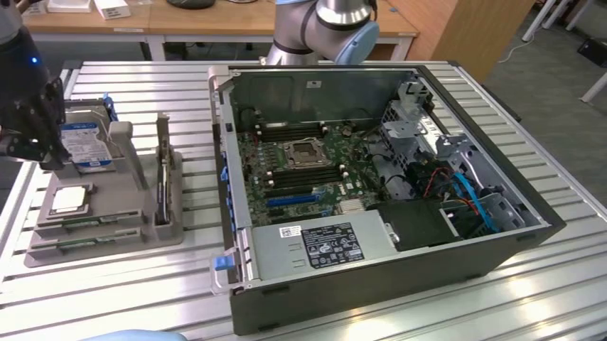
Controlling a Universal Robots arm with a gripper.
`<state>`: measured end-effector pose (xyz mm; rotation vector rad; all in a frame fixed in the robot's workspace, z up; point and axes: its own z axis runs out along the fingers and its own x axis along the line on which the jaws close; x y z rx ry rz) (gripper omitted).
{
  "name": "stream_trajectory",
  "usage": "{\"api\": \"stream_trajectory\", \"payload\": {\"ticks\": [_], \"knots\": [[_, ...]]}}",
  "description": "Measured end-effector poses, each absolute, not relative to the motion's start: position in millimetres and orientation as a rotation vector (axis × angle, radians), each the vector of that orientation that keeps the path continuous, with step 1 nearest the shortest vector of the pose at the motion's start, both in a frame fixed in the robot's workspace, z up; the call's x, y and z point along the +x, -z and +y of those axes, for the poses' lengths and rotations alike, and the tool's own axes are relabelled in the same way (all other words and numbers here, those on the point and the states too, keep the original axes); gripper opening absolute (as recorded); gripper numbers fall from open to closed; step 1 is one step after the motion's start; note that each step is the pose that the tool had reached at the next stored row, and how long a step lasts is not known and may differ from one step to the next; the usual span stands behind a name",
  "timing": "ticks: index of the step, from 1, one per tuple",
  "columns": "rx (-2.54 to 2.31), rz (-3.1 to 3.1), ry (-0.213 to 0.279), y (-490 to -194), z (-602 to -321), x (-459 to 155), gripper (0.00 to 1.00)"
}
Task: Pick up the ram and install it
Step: 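Pick up the ram and move it above insertion slot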
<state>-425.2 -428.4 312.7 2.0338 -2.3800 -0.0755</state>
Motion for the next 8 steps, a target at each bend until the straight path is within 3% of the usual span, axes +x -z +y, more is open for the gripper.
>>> {"api": "stream_trajectory", "payload": {"ticks": [8], "knots": [[2.064, -2.357, 0.072, -312.4, -441.2, -425.4, 0.24]]}}
